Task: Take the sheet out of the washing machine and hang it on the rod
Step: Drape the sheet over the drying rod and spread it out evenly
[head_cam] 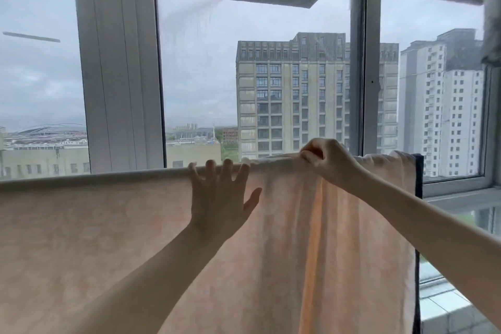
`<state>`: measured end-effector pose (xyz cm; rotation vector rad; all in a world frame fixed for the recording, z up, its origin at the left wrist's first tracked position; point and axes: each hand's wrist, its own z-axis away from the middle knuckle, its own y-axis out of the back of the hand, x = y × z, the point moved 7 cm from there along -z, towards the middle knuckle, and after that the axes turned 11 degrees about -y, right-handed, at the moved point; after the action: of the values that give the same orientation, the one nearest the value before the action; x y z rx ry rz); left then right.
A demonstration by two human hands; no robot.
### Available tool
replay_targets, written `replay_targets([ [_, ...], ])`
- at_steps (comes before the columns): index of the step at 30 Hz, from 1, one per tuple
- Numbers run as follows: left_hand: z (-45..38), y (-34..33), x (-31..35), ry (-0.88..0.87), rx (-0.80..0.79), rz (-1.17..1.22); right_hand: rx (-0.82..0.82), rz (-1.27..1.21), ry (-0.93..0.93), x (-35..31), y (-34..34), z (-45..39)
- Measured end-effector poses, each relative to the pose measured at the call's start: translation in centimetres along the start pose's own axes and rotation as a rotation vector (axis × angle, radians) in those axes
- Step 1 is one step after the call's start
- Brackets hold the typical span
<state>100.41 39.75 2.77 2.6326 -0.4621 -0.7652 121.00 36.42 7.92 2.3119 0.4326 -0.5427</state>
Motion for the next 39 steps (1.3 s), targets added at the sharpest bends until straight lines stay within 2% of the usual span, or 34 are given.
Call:
replay_targets([
  [3,-1.3,0.3,2.7,-0.035,0.051,0.037,-0.005,-0.033,0.031,0.4,0.0,0.7],
  [7,-2.3,0.0,4.8,-0.038,0.044,0.032,-0.021,-0.026,0.051,1.0,0.1,1.8],
  [10,-1.9,-0.4,4.7,-0.041,0.048,0.008,0.122,-0.128,0.074,1.1,1.7,3.1],
  [13,-1.7,-0.4,4.1,-0.036,0.044,-0.004,0.251,-0.049,0.169,1.0,1.9,4.4],
  [16,-1.6,-0.4,3.9,-0.044,0.041,-0.012,0.179,0.068,0.122,2.0,-0.3,4.0],
  [21,-1.4,-0.8,3.3,-0.06,0.071,-0.031,0.259,0.038,0.114,1.5,-0.2,2.7],
  [26,-1.3,-1.0,3.0,-0.064,0.113,-0.043,0.203,0.189,0.25,-0.2,0.8,2.0],
  [30,-1.1,-1.2,3.1,-0.098,0.11,-0.037,0.37,0.196,0.102,3.5,5.1,2.5],
  [34,-1.3,-1.2,3.5,-0.1,0.089,-0.007,0.294,0.423,0.054,5.0,4.1,3.6],
  [39,-1.3,-1.7,3.1,-0.092,0.079,0.007,0.256,0.368,0.089,3.3,3.6,3.2],
])
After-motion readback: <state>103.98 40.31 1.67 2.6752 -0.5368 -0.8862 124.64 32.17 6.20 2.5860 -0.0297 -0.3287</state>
